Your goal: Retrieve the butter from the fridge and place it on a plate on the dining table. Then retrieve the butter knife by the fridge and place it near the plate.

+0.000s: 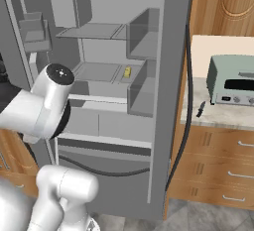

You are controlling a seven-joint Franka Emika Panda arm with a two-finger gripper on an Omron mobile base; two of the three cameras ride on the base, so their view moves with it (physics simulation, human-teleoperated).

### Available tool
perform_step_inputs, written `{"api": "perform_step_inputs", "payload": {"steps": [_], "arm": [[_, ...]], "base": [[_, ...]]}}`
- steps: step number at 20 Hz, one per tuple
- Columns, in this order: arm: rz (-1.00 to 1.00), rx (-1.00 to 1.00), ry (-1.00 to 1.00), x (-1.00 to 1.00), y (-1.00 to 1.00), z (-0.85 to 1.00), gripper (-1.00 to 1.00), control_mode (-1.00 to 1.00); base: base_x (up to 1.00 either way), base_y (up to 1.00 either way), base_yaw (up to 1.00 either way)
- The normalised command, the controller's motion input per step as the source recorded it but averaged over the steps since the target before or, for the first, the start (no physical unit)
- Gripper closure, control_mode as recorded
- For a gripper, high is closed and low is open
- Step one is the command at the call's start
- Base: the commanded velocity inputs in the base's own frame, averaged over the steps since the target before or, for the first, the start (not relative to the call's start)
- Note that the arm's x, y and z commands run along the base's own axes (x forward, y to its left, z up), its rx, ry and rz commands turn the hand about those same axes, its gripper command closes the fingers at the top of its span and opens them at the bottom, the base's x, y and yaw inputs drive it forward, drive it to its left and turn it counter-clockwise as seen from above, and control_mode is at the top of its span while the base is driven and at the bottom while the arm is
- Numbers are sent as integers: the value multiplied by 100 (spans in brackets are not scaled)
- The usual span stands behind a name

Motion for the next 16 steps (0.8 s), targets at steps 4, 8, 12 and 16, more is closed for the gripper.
{"api": "perform_step_inputs", "payload": {"steps": [4, 8, 12, 16], "arm": [[0, 13, 25, 64, 1, -5, -100, -100], [0, 11, 15, 55, 0, -26, -100, -100], [1, 4, 6, 50, 4, -32, -100, -100], [8, 0, 1, 50, 28, -29, -100, -100]], "base": [[0, 0, 0], [0, 0, 0], [0, 0, 0], [0, 0, 0]]}}
